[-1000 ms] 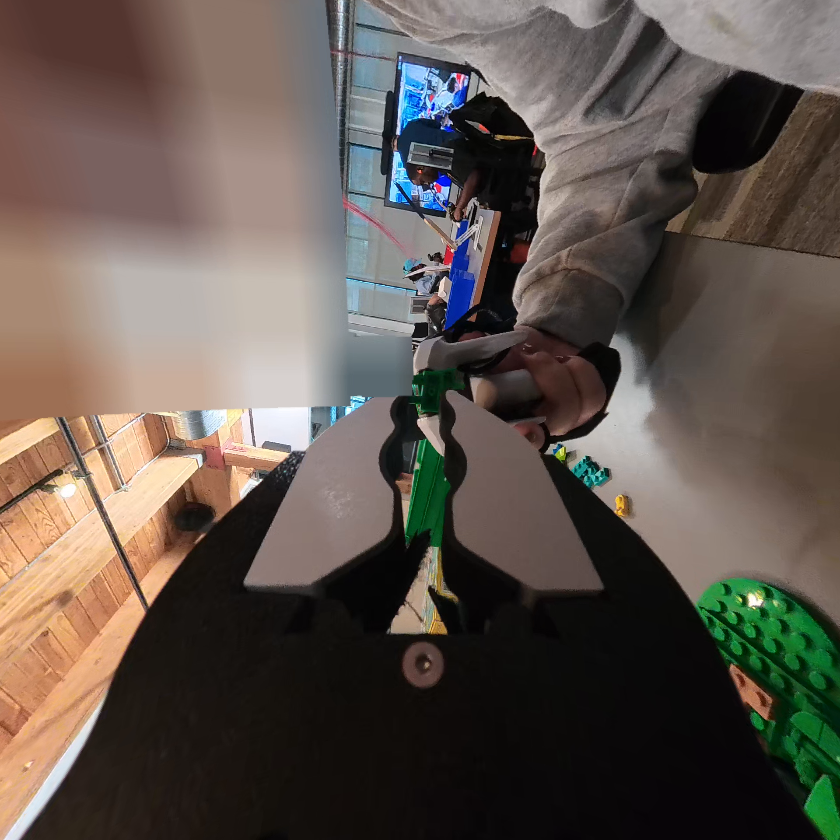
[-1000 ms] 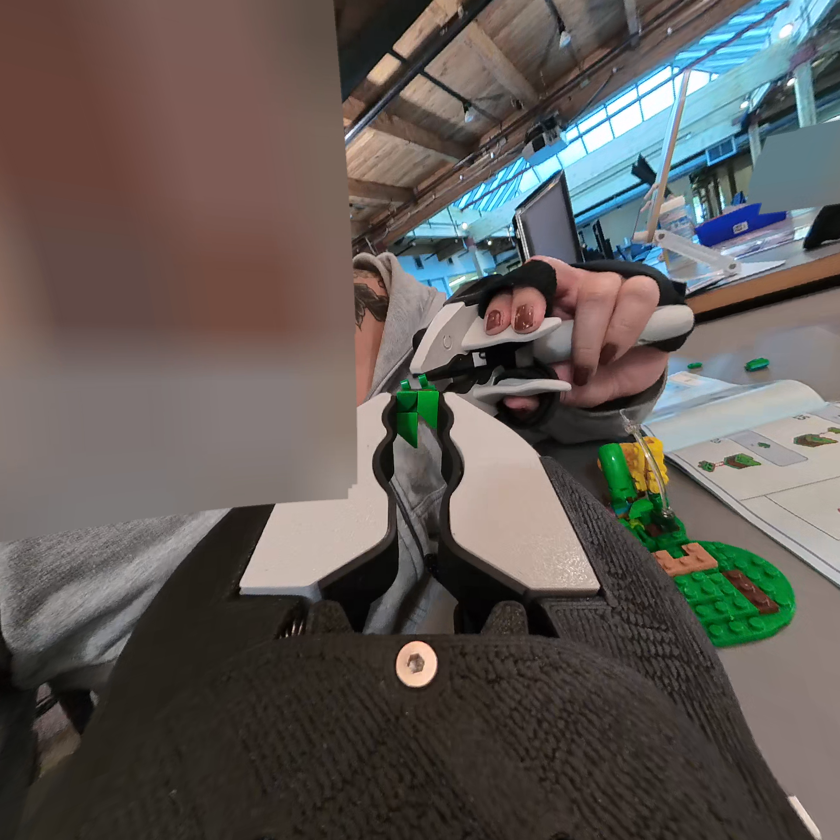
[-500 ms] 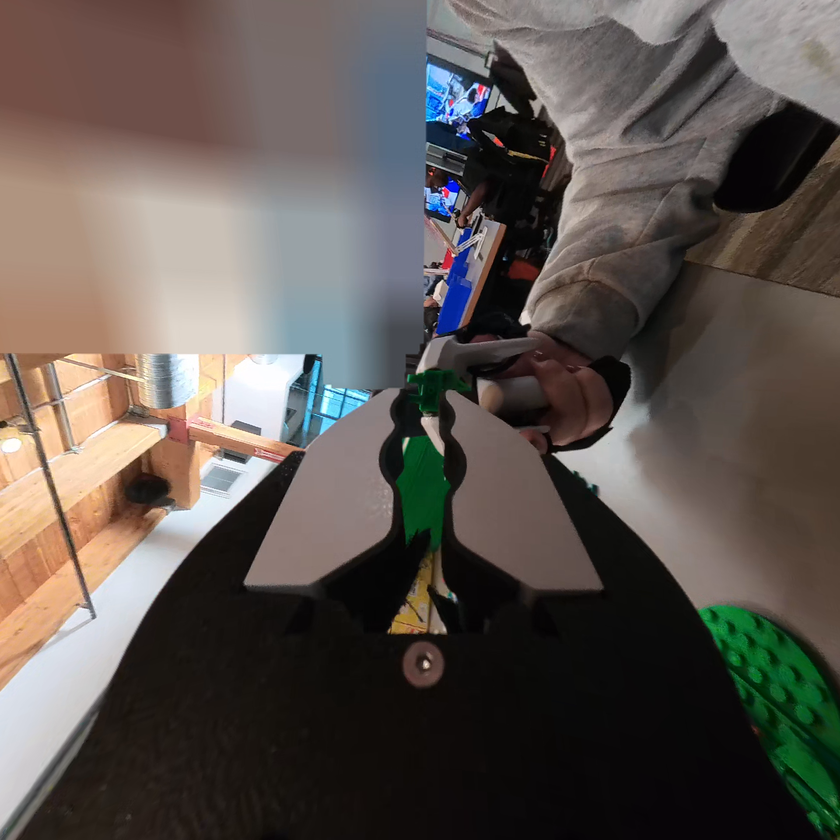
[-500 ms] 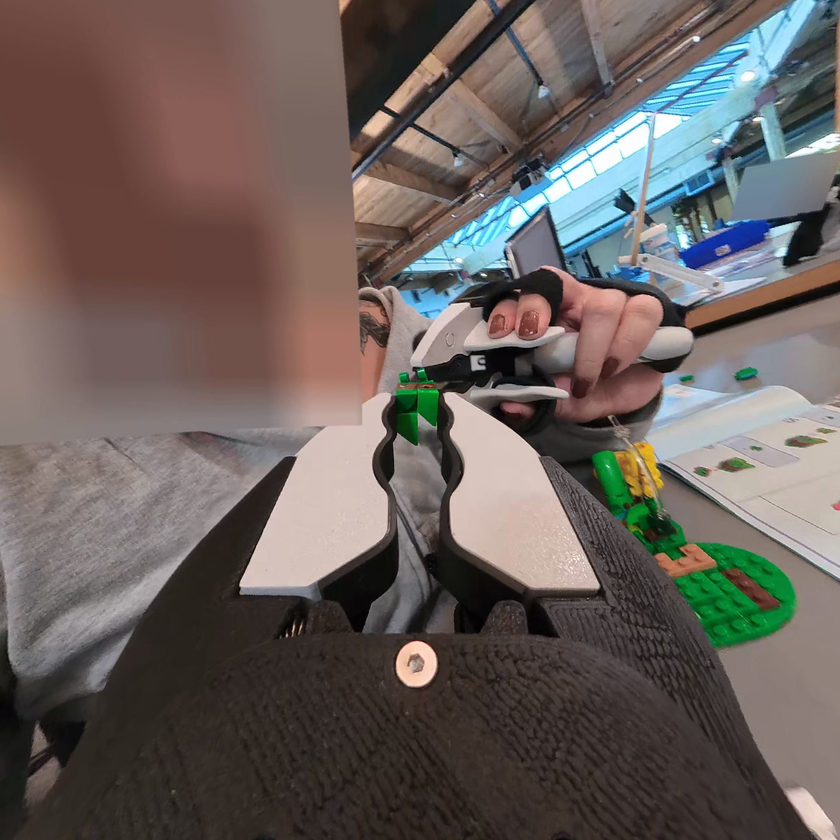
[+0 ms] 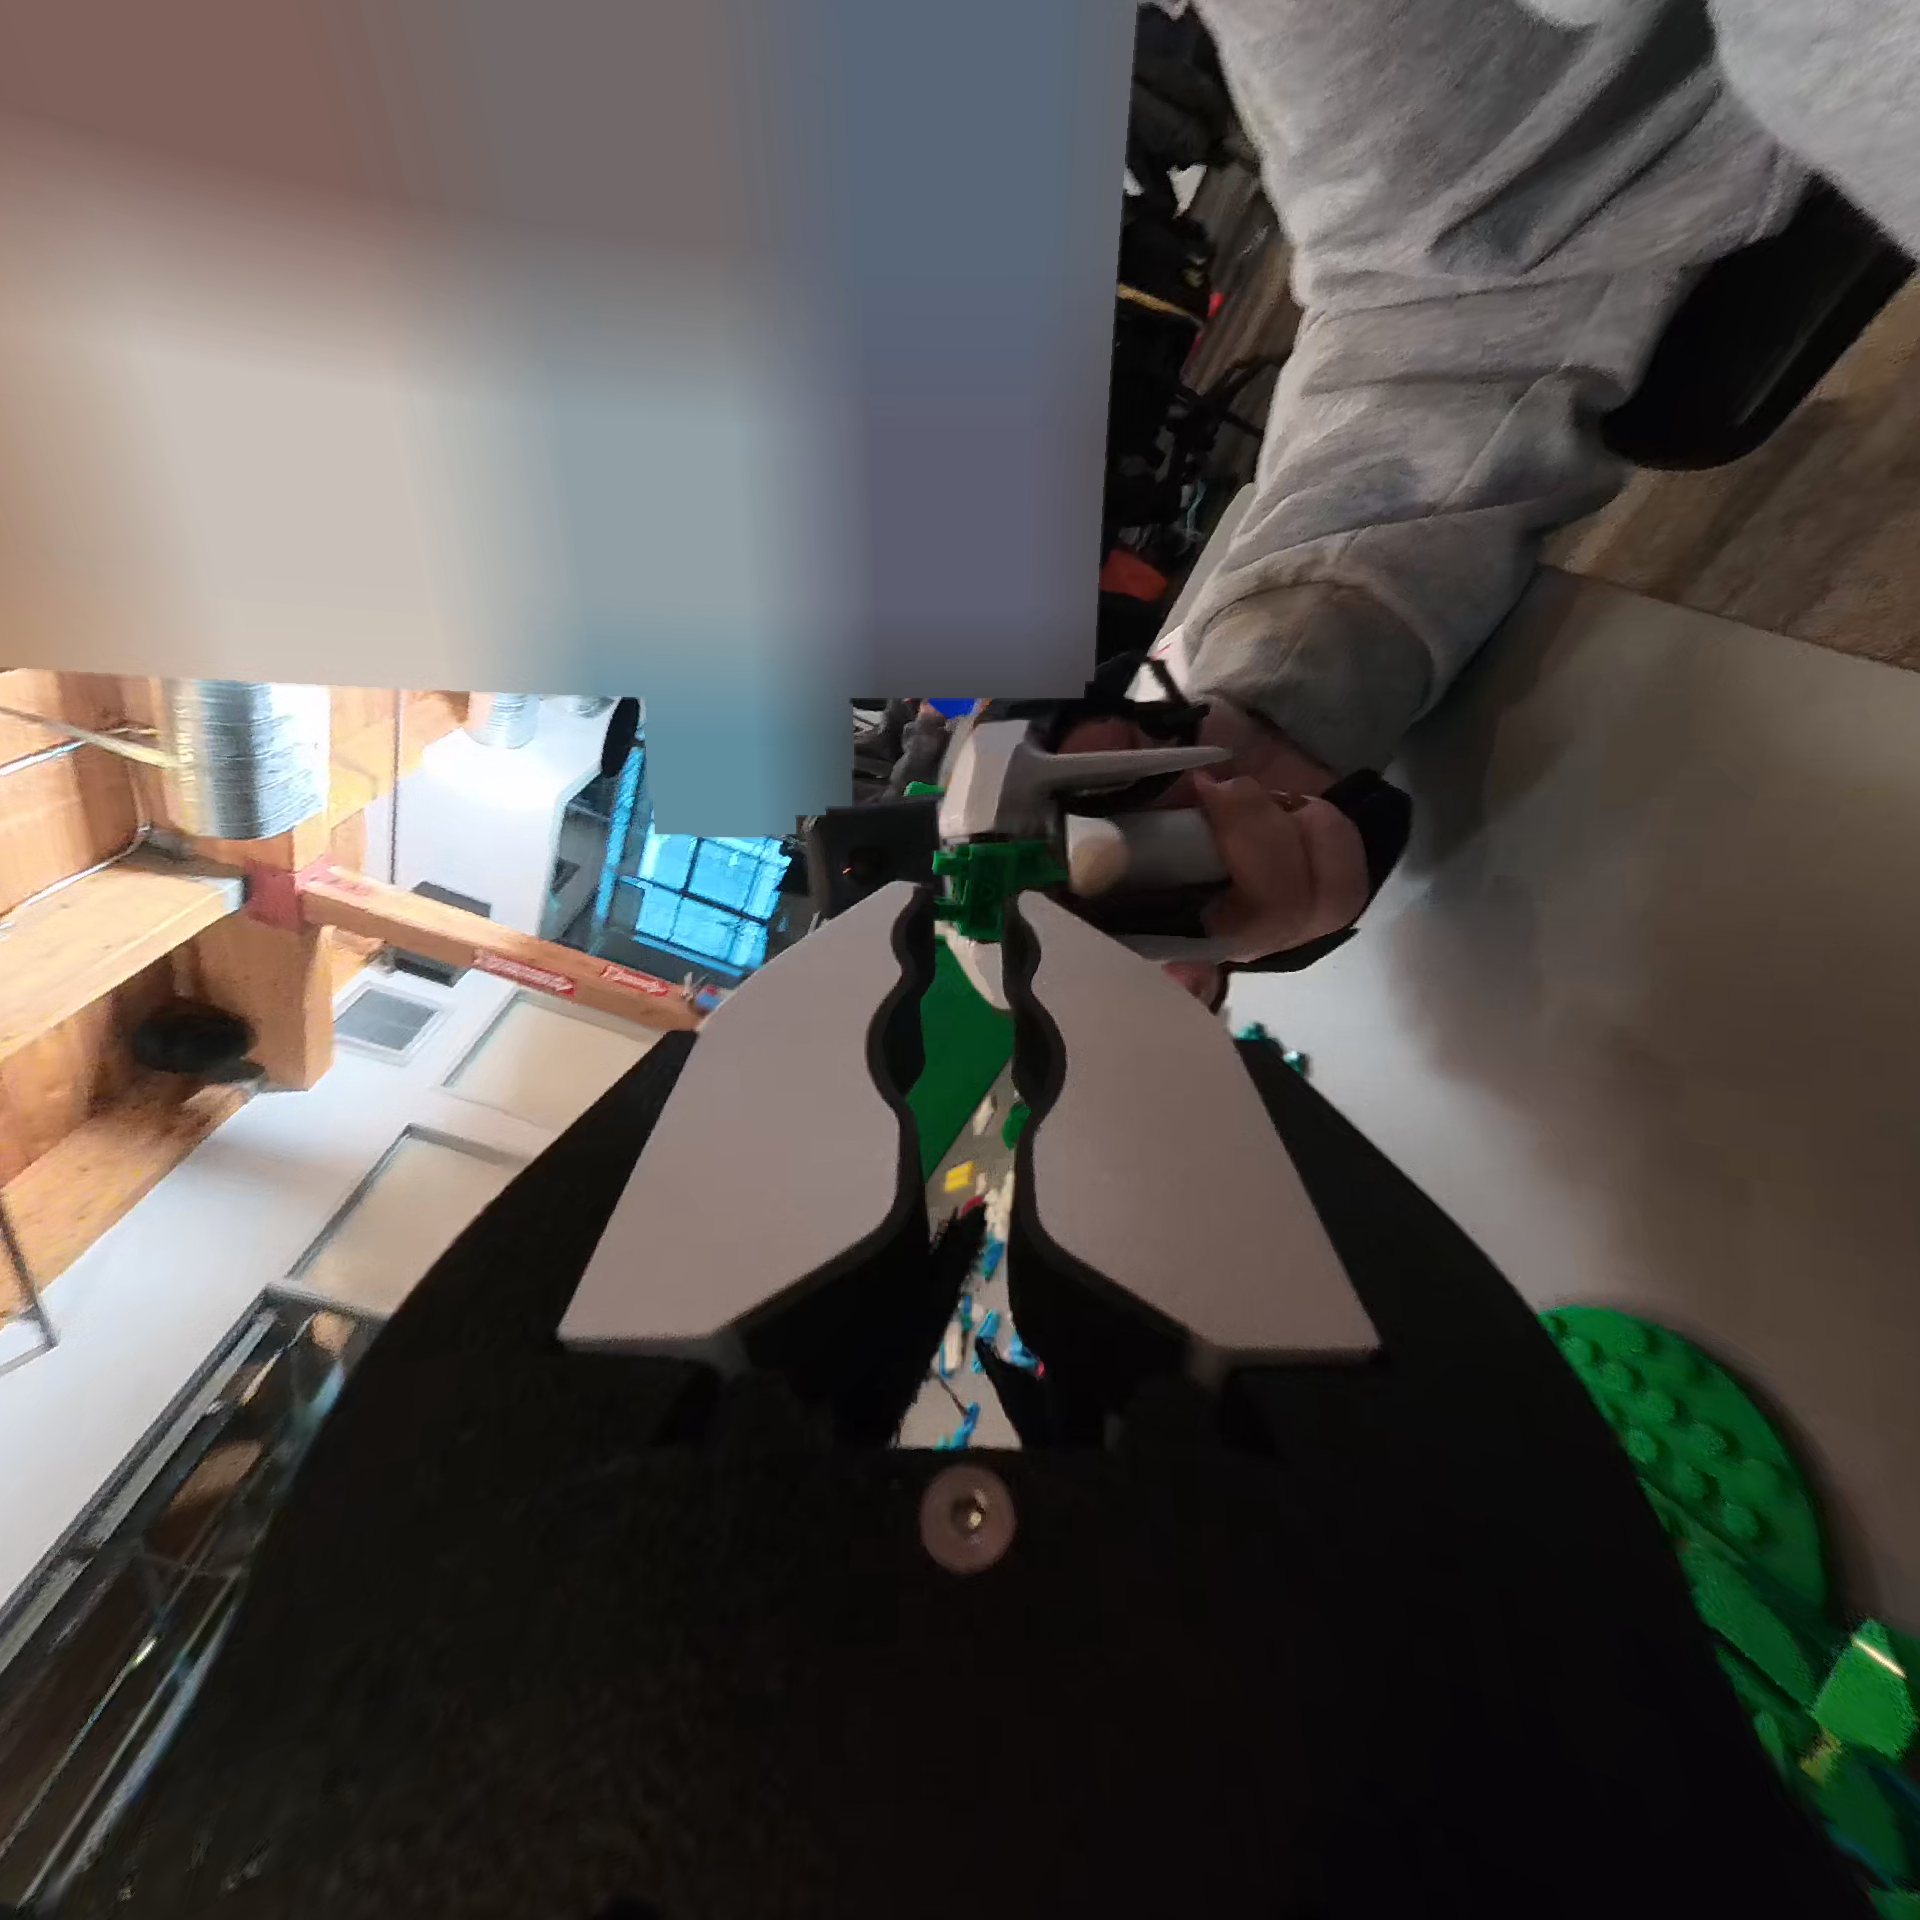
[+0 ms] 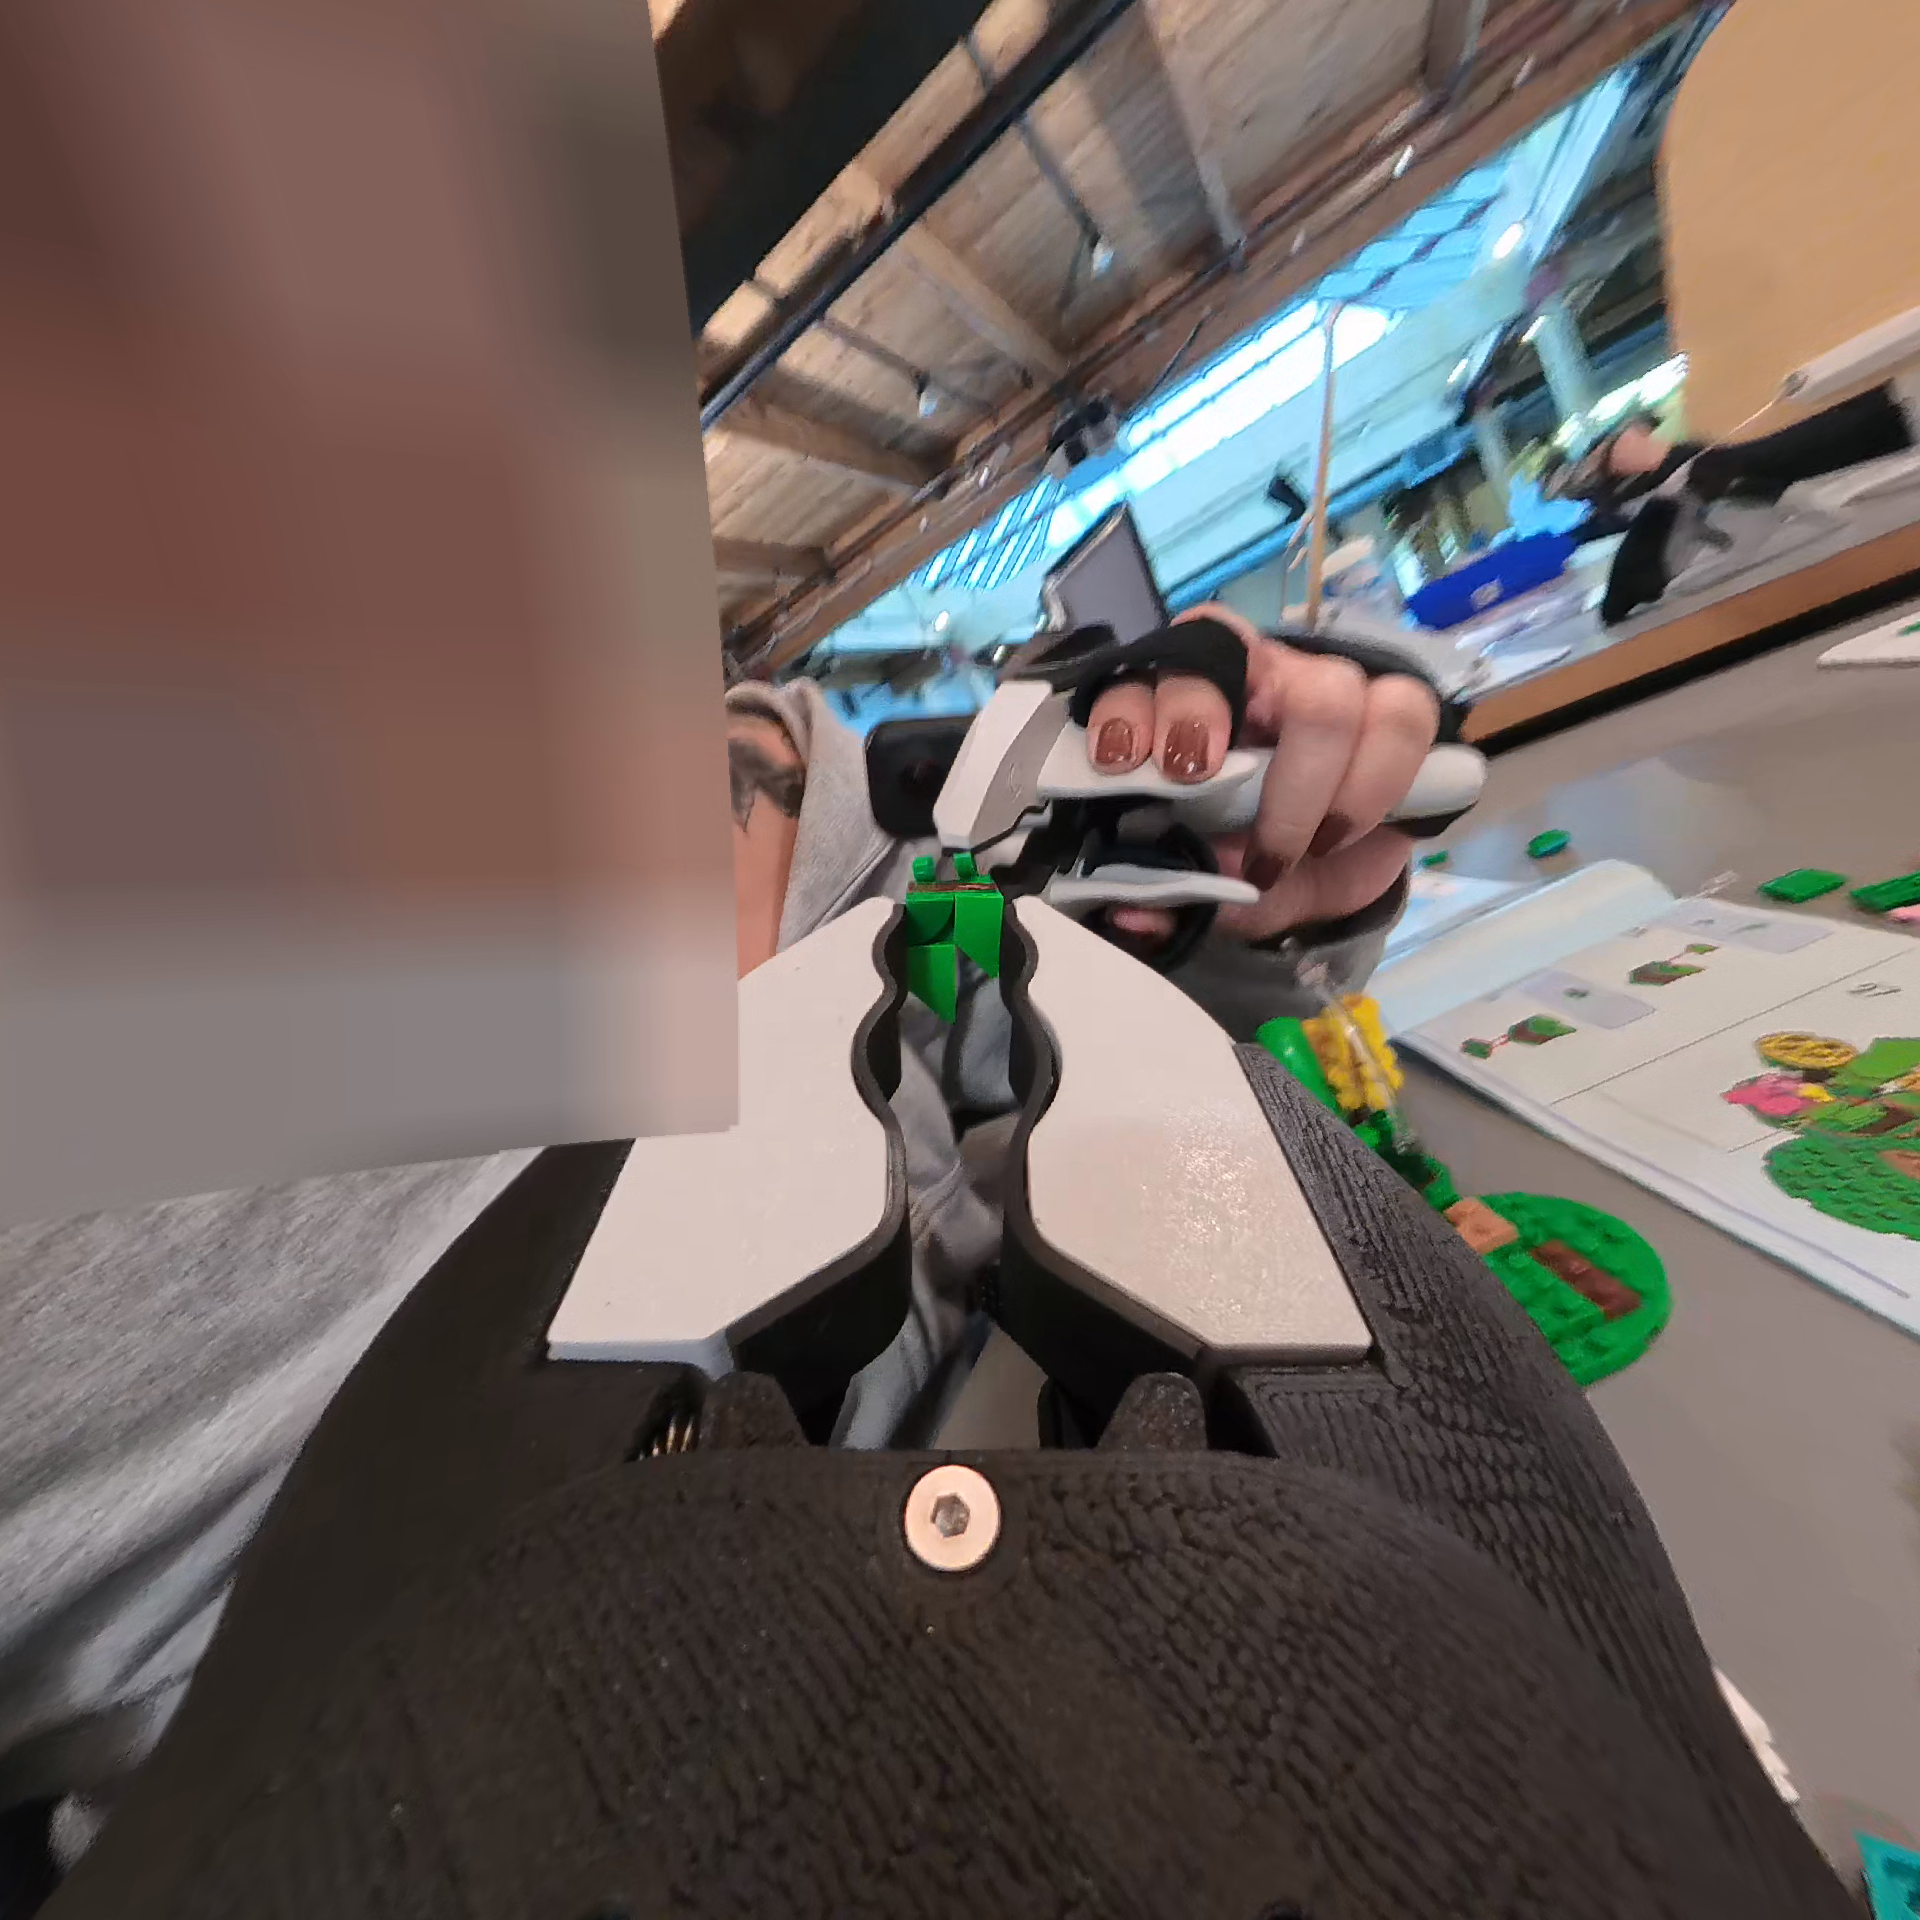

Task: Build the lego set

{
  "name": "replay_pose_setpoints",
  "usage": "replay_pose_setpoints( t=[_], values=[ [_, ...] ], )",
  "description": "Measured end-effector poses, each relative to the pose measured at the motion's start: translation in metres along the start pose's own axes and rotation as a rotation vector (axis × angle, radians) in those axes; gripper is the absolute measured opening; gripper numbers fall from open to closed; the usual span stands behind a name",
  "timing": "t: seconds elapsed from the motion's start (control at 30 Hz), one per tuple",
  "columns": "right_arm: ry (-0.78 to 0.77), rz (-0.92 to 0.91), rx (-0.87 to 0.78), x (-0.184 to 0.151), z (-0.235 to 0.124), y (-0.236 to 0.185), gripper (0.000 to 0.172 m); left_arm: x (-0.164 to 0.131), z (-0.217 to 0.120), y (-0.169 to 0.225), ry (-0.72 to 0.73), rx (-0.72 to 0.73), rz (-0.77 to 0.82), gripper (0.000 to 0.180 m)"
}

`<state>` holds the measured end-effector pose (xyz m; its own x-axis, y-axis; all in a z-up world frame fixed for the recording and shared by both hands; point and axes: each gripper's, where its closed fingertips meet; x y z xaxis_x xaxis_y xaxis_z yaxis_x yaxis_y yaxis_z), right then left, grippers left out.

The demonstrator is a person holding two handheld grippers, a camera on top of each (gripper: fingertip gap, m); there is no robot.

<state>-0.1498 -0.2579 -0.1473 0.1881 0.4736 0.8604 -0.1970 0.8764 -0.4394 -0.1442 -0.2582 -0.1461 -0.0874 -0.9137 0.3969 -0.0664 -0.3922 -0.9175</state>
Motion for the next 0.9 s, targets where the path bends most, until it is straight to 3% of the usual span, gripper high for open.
replay_pose_setpoints(
  t=[0.43,0.9],
  values=[
    [0.147,-0.149,-0.231,0.017,-0.007,0.017,0.015,-0.023,0.004,-0.015,-0.114,0.099,-0.113,0.012],
    [0.1,-0.312,-0.471,0.018,-0.012,0.031,0.014,-0.039,0.007,-0.015,-0.223,0.106,-0.066,0.012]
  ],
)
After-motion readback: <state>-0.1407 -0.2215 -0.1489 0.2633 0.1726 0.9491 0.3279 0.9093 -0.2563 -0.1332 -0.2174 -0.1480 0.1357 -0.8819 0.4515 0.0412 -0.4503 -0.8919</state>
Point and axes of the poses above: each gripper's, where its closed fingertips meet, z out along the fingers, x out of its top, y = z × x across the jaws, and after that the axes turned 7 degrees about -y, right-handed
